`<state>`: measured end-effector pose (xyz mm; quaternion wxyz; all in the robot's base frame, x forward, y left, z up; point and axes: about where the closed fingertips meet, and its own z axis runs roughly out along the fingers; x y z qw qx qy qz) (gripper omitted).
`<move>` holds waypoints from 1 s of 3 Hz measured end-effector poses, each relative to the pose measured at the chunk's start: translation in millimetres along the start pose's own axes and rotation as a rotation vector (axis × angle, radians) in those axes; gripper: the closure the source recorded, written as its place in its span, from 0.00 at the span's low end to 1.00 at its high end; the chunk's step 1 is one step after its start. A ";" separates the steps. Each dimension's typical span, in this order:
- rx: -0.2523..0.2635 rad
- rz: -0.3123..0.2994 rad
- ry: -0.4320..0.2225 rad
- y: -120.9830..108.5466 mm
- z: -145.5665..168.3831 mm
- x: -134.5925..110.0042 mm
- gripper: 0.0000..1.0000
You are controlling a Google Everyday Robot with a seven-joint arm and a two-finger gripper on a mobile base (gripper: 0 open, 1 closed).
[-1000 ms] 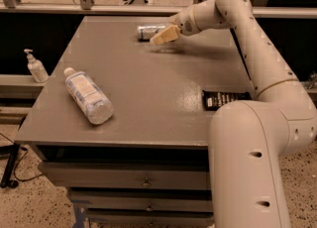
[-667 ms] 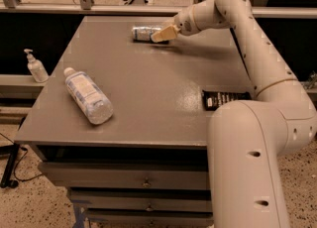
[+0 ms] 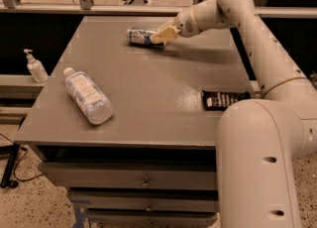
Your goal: Pick redbull can
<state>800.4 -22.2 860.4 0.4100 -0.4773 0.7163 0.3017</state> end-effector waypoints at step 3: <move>-0.103 -0.211 -0.057 92.5 -68.9 -72.4 1.00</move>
Offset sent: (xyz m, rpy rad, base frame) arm -0.1237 0.0216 0.1025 0.0987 -0.0649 0.2965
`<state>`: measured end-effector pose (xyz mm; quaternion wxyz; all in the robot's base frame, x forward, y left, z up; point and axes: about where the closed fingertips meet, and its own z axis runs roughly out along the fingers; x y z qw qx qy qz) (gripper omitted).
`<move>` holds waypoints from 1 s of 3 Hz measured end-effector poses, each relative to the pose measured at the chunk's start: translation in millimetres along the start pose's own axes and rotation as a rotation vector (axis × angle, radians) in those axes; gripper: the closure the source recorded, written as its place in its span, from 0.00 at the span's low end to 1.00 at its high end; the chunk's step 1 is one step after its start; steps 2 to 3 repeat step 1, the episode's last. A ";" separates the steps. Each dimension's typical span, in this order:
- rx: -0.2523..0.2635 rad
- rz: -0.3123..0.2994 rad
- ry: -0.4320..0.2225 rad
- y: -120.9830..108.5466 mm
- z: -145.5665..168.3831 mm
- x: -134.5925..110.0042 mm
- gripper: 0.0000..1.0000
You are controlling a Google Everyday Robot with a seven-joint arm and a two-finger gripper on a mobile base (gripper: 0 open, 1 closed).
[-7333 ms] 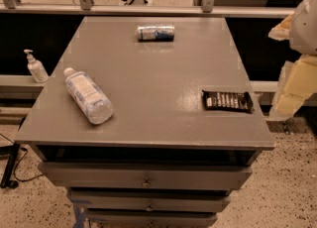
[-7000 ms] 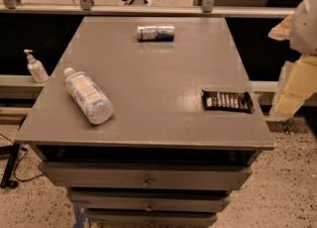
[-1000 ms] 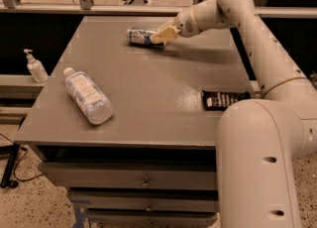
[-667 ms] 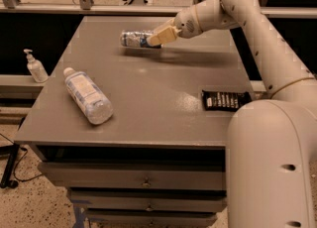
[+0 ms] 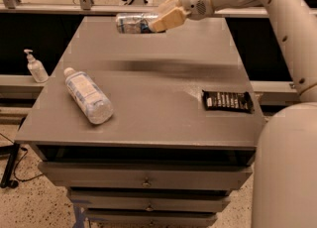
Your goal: Pick redbull can
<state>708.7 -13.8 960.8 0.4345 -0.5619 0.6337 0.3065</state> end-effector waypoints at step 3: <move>0.012 -0.037 0.001 3.5 -4.2 -13.3 1.00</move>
Offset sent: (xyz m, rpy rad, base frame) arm 0.0000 0.0000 0.0000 0.0000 0.0000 0.0000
